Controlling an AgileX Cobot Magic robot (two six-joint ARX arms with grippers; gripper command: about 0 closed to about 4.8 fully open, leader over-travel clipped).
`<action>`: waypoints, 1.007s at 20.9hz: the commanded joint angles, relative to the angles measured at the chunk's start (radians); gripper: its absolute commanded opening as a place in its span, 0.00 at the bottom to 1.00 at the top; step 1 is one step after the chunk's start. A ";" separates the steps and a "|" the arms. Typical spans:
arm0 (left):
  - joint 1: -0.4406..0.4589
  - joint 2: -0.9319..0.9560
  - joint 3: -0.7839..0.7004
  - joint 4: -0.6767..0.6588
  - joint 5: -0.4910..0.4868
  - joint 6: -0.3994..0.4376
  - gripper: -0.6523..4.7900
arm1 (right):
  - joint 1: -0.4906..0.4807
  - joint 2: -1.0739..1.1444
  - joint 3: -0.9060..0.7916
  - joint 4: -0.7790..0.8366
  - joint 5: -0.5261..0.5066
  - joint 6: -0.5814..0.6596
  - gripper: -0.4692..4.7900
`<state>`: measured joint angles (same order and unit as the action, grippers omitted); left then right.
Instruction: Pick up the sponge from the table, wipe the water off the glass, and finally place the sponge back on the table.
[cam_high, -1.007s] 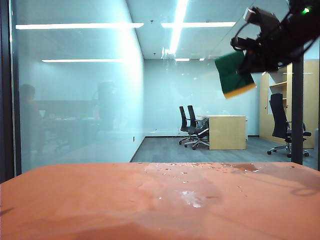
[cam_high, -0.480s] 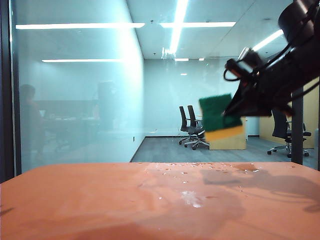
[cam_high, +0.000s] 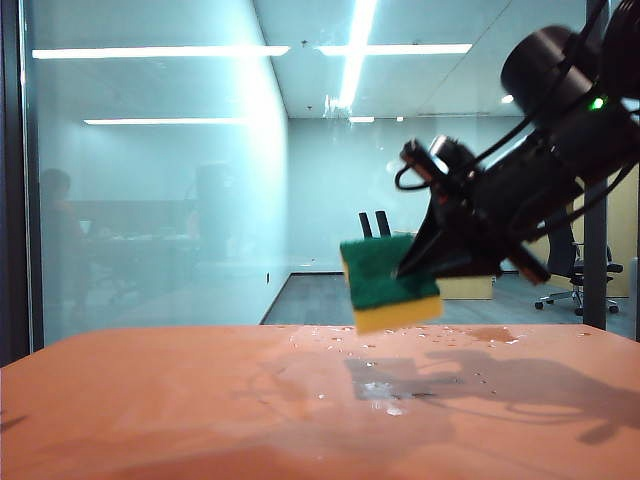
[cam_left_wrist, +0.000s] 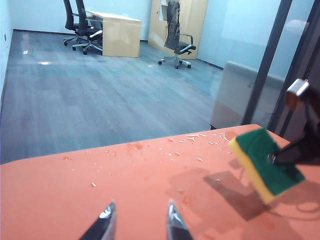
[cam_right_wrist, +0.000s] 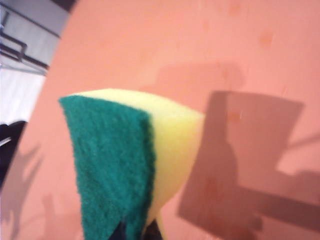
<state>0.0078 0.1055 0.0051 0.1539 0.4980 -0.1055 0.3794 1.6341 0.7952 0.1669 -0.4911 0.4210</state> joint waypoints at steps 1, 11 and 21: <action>0.000 0.000 0.005 0.012 0.024 0.000 0.36 | 0.022 0.053 0.002 0.019 -0.010 0.029 0.07; 0.000 0.000 0.005 -0.039 0.067 0.000 0.36 | 0.023 0.156 0.002 0.094 -0.062 0.062 0.25; 0.000 0.000 0.005 -0.055 0.067 0.000 0.36 | 0.022 0.157 0.002 0.097 -0.027 0.057 0.43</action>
<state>0.0078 0.1055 0.0051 0.0910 0.5587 -0.1055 0.4011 1.7935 0.7929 0.2489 -0.5465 0.4820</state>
